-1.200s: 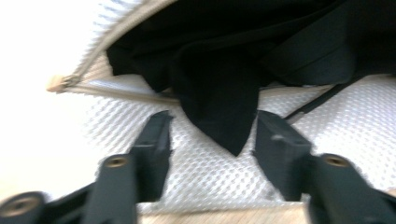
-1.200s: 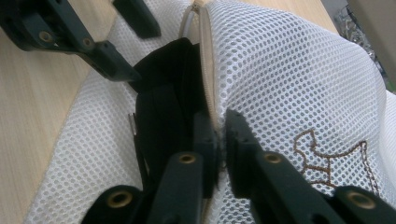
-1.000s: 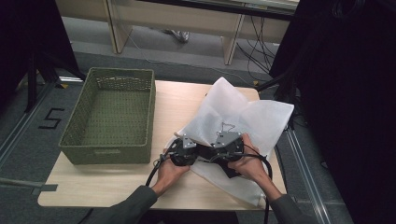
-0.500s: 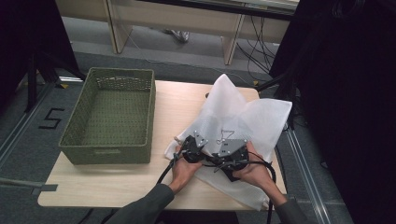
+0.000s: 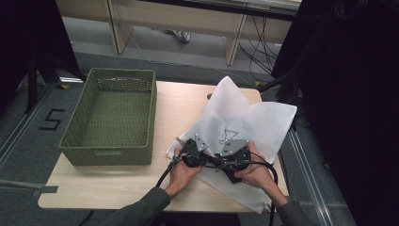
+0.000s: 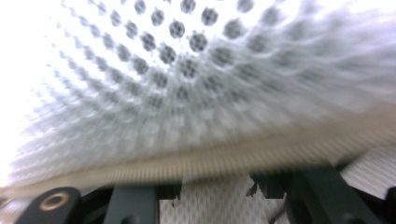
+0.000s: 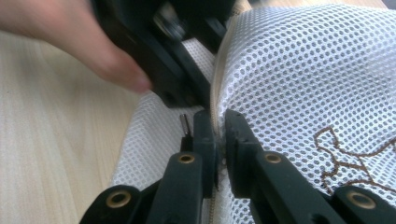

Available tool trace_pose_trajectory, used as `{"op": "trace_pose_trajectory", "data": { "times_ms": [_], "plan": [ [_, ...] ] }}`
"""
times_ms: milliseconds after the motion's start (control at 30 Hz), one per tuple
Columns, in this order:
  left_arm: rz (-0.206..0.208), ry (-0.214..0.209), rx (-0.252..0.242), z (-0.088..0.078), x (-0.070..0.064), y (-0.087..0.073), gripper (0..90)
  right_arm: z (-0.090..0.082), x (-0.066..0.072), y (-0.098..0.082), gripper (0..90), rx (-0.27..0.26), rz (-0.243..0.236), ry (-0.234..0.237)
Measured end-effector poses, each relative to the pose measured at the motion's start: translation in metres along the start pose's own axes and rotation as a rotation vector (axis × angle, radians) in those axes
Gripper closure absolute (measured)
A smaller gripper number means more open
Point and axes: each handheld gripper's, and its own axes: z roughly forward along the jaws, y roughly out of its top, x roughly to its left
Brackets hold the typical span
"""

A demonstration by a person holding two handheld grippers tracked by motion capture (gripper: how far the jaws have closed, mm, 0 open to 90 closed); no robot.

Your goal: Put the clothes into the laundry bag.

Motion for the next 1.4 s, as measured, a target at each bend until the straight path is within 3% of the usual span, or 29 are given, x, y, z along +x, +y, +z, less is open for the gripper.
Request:
{"op": "trace_pose_trajectory", "data": {
  "times_ms": [33,133,267,400,500,533,667,700,733,800,833,867,933,967,1000,1033,1100,1133,1233,1267,1300,1400],
  "plan": [
    [-0.014,-0.010,-0.004,-0.006,0.000,-0.001,54.3,0.000,0.001,0.000,83.4,-0.003,0.024,-0.001],
    [-0.038,-0.039,-0.008,-0.016,-0.002,-0.004,49.6,0.001,0.000,0.000,82.7,-0.016,0.010,-0.004],
    [-0.035,-0.091,0.007,-0.034,-0.007,-0.011,46.3,-0.001,-0.002,-0.001,82.3,-0.016,0.021,-0.005],
    [-0.004,-0.146,0.022,-0.039,-0.015,-0.019,51.7,0.000,-0.003,-0.001,82.3,-0.022,0.027,-0.001],
    [0.018,-0.168,0.023,-0.030,-0.021,-0.021,58.7,0.001,-0.004,0.000,82.3,-0.022,0.010,-0.004],
    [0.014,-0.174,0.023,-0.027,-0.023,-0.021,60.9,0.000,-0.003,-0.001,82.4,-0.020,0.029,-0.001],
    [0.038,-0.160,0.036,-0.008,-0.027,-0.018,67.8,0.000,-0.003,-0.001,82.7,-0.020,0.028,0.003],
    [0.075,-0.147,0.038,-0.003,-0.025,-0.016,70.2,0.000,-0.003,-0.001,82.9,-0.016,0.027,0.002],
    [0.052,-0.142,0.032,0.002,-0.025,-0.015,73.6,0.000,-0.003,-0.001,83.3,-0.009,0.031,0.003],
    [0.063,-0.125,0.024,0.007,-0.025,-0.009,78.5,0.000,-0.004,-0.001,84.2,-0.014,0.020,-0.002],
    [0.030,-0.093,-0.033,0.013,-0.030,-0.006,79.2,-0.001,-0.003,-0.001,84.5,-0.013,0.030,0.009],
    [0.064,-0.083,-0.016,0.013,-0.028,-0.004,80.2,-0.001,-0.003,-0.001,84.7,-0.006,0.045,0.013],
    [0.085,-0.072,-0.005,0.017,-0.025,0.000,81.2,-0.001,-0.003,-0.001,85.0,-0.005,0.044,0.005],
    [0.057,-0.070,-0.009,0.021,-0.024,0.002,81.4,-0.001,-0.003,-0.001,85.0,-0.003,0.049,0.024],
    [0.055,-0.053,-0.019,0.023,-0.023,0.003,81.6,0.000,-0.003,-0.001,85.0,-0.004,0.047,0.016],
    [0.039,-0.049,-0.012,0.027,-0.022,0.005,81.8,0.000,-0.004,-0.002,85.0,-0.008,0.018,0.008],
    [0.024,-0.040,-0.013,0.031,-0.022,0.008,81.7,0.000,-0.003,-0.002,85.0,0.001,0.039,0.017],
    [0.018,-0.033,-0.017,0.032,-0.022,0.008,81.4,0.001,-0.004,-0.003,84.9,-0.008,0.011,0.006],
    [0.005,-0.036,-0.013,0.033,-0.022,0.007,79.9,0.002,-0.004,-0.004,84.7,0.003,0.044,0.022],
    [0.021,-0.041,-0.007,0.031,-0.023,0.006,77.8,0.003,-0.005,-0.005,83.5,-0.007,0.025,0.006],
    [0.026,-0.041,-0.013,0.029,-0.024,0.006,76.3,0.002,-0.005,-0.005,80.8,0.000,0.048,0.002],
    [0.059,-0.069,0.005,0.017,-0.022,0.002,71.2,0.003,-0.003,-0.007,71.5,-0.009,0.056,-0.036]
  ]
}}
